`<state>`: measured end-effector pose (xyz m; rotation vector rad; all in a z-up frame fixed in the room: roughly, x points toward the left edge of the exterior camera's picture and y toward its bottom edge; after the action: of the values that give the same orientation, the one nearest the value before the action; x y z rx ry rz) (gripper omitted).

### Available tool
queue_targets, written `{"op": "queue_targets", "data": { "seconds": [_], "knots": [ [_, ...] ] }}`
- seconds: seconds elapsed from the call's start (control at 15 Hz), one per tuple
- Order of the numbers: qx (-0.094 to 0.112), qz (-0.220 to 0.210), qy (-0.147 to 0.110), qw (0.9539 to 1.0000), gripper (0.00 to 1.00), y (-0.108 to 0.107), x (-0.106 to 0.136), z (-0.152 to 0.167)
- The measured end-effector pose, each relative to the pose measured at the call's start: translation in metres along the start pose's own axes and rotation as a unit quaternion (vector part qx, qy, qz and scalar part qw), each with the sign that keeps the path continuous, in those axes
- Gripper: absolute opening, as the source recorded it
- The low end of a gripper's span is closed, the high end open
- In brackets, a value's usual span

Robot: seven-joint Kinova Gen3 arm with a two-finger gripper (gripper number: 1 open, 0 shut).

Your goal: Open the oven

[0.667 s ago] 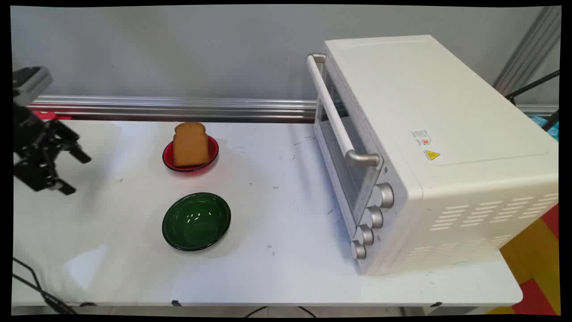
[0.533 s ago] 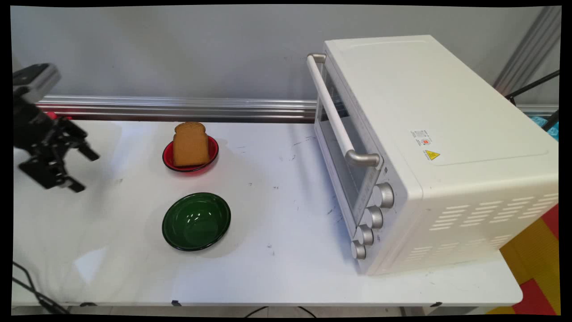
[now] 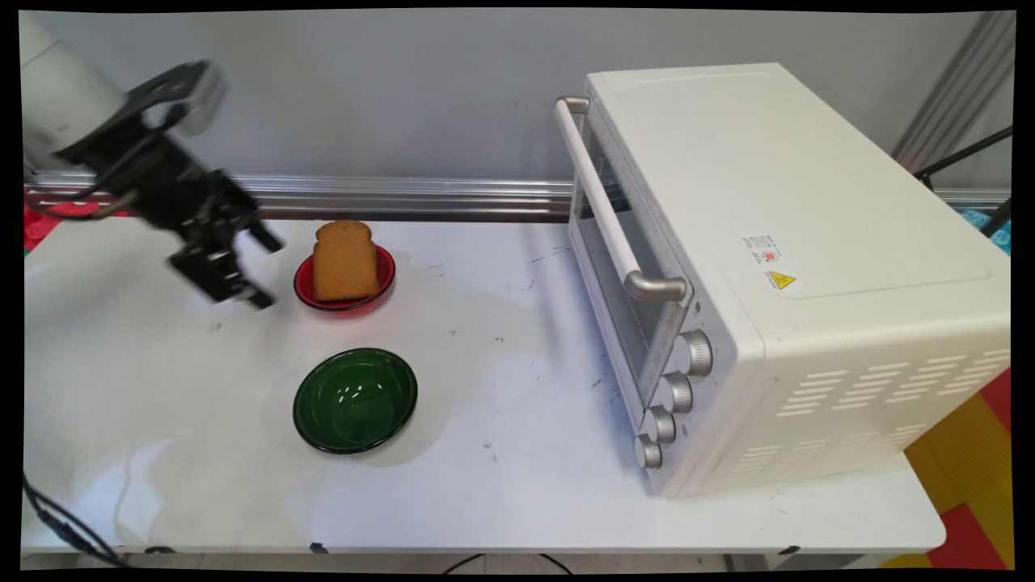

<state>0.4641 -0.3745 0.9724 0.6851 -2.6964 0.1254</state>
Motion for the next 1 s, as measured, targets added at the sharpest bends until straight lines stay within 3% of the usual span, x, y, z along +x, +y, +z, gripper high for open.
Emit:
{"op": "queue_targets", "data": {
  "seconds": [0.27,0.53,1.0],
  "knots": [
    [0.022,0.002,0.034,0.9992,1.00,0.004,0.076,-0.001],
    [0.039,-0.003,0.063,0.9972,1.00,0.005,0.131,-0.004],
    [0.040,0.009,0.114,0.9926,1.00,0.008,0.214,-0.004]
  ]
}}
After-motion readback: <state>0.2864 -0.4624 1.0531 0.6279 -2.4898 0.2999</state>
